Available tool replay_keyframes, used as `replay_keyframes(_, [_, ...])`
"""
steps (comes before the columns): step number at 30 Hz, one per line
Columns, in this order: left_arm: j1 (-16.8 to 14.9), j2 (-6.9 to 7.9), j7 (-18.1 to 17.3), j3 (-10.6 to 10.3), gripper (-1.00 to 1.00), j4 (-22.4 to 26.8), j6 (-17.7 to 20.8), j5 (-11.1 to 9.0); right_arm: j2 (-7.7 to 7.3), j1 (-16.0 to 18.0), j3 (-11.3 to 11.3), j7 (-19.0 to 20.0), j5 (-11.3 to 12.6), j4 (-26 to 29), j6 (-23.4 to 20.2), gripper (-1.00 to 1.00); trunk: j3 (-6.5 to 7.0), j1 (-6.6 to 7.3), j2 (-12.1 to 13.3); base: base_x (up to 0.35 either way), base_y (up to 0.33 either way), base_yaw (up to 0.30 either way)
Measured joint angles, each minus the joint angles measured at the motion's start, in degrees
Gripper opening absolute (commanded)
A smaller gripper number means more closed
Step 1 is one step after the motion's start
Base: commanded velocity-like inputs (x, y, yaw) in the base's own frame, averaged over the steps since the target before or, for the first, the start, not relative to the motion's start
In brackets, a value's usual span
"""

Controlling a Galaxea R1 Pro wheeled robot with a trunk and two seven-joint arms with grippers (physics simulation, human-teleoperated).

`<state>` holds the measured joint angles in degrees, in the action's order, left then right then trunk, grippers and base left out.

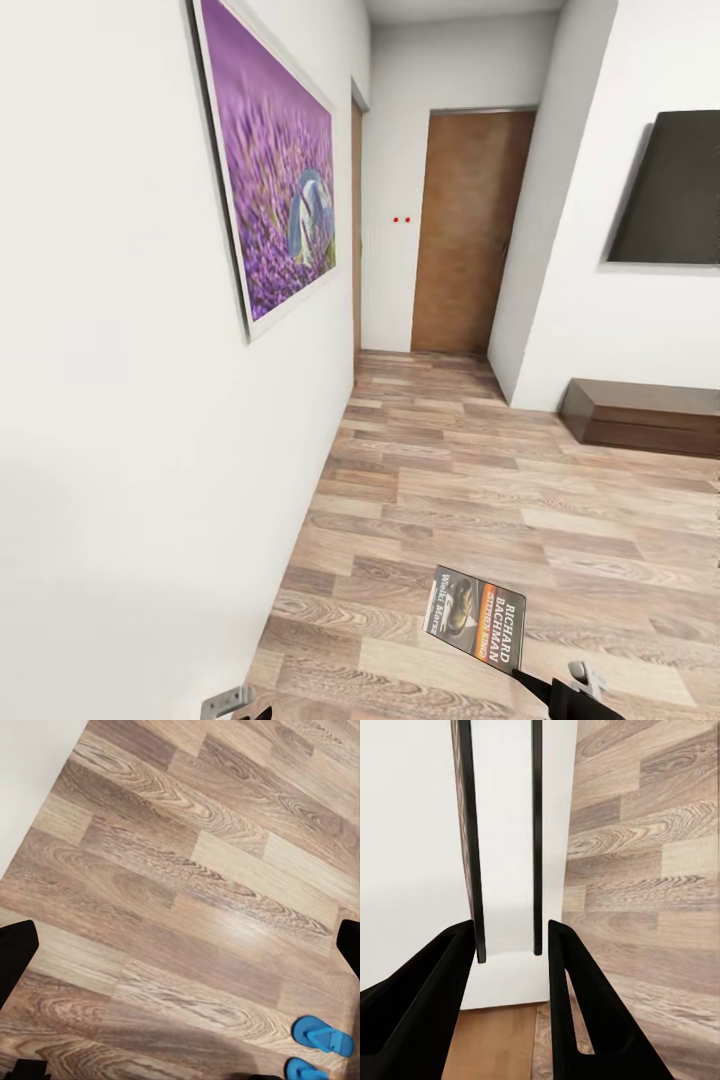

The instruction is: In the bedroom, move the book from the bed onto either nightstand, and place the two sandals side by side next to the bed.

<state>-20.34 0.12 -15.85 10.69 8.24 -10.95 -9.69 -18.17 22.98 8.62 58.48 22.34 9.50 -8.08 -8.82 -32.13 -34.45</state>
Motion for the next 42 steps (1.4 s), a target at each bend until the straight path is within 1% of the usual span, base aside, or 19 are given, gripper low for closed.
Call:
replay_keyframes(9, [0.01, 0.04, 0.01, 0.04, 1.00, 0.03, 0.00, 0.00, 0.00, 0.01, -0.01, 0.00, -0.01, -0.01, -0.01, -1.00, 0.00, 0.00, 0.00, 0.008, 0.003, -0.025])
replay_keyframes(18, [0.01, 0.04, 0.01, 0.04, 1.00, 0.03, 0.00, 0.00, 0.01, 0.00, -0.01, -0.01, -0.02, -0.01, -0.01, -1.00, 0.00, 0.02, -0.01, 0.225, 0.088, -0.001])
replay_keyframes(24, [0.01, 0.04, 0.01, 0.05, 1.00, 0.03, 0.00, 0.00, 0.01, 0.00, 0.03, 0.00, -0.01, -0.01, 0.02, -1.00, 0.00, 0.00, 0.00, 0.063, 0.017, -0.018])
replay_keyframes(38, [-0.01, 0.04, 0.01, 0.05, 1.00, 0.01, 0.00, 0.00, 0.00, -0.01, -0.06, -0.02, -0.04, 0.00, 0.05, -1.00, 0.00, 0.00, 0.00, 0.003, 0.001, -0.205])
replay_keyframes(42, [0.00, 0.04, 0.01, 0.05, 1.00, 0.02, 0.00, -0.03, -0.03, 0.00, 0.02, -0.01, -0.01, 0.00, 0.03, -1.00, 0.00, 0.00, 0.00, 0.000, 0.000, -0.076])
